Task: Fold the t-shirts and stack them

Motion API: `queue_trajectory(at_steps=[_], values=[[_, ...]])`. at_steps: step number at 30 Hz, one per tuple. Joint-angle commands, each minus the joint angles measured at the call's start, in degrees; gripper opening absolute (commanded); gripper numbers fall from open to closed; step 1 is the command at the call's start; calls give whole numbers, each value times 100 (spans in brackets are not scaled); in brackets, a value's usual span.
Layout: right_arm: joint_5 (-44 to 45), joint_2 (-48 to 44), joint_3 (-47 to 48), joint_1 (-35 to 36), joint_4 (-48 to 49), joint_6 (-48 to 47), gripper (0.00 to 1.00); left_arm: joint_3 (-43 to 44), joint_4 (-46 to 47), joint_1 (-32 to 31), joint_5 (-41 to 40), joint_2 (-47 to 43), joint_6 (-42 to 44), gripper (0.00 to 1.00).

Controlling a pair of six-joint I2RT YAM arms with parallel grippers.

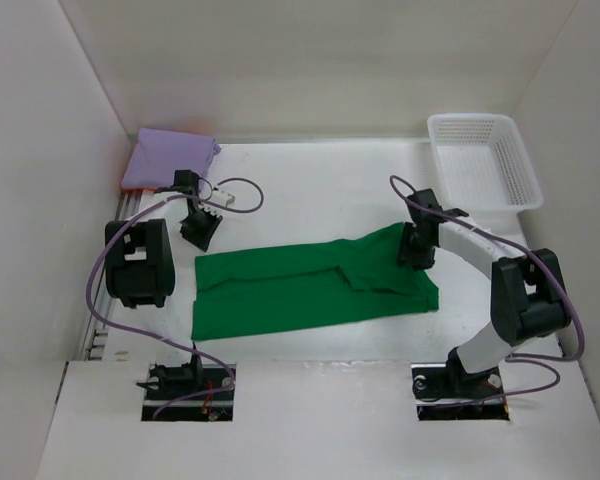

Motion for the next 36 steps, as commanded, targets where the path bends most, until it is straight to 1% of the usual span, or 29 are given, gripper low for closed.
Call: queue_trajectory(at_steps=[1,3,7,8,9,11,13,14,17,18,19,22,25,27,31,36], values=[[2,149,-92,63,-62,162,45,-227,-26,-53,-282,260,97,13],[2,325,-31,72,-62,136,35,-201,79,-53,-475,277,97,6],[2,510,110,98,-97,66,9,-26,387,123,-941,304,36,0],[2,510,110,98,-89,74,6,27,448,167,-994,295,27,0],[-7,501,102,98,-80,83,5,71,484,193,-1029,260,18,0],[-7,449,58,98,-62,101,6,141,484,263,-1021,181,18,0],[11,396,31,98,-53,92,9,151,458,299,-811,-20,79,7],[11,361,31,98,-53,83,11,151,423,316,-575,-178,141,14],[-7,299,5,98,-53,92,13,177,160,413,399,-644,211,38],[-7,299,-4,98,-53,101,13,220,28,448,734,-732,203,45],[-7,299,-13,107,-53,101,13,264,-121,492,1050,-768,185,49],[11,282,-30,160,-53,101,13,387,-526,641,1763,-716,141,51],[20,255,-65,213,-53,101,14,414,-720,738,1994,-619,114,53],[28,238,-92,239,-53,101,15,379,-834,730,1889,-514,211,53],[28,185,-118,257,-53,92,17,169,-861,651,1318,-347,457,53],[28,159,-118,257,-62,92,18,-95,-852,475,1238,-224,703,53]])
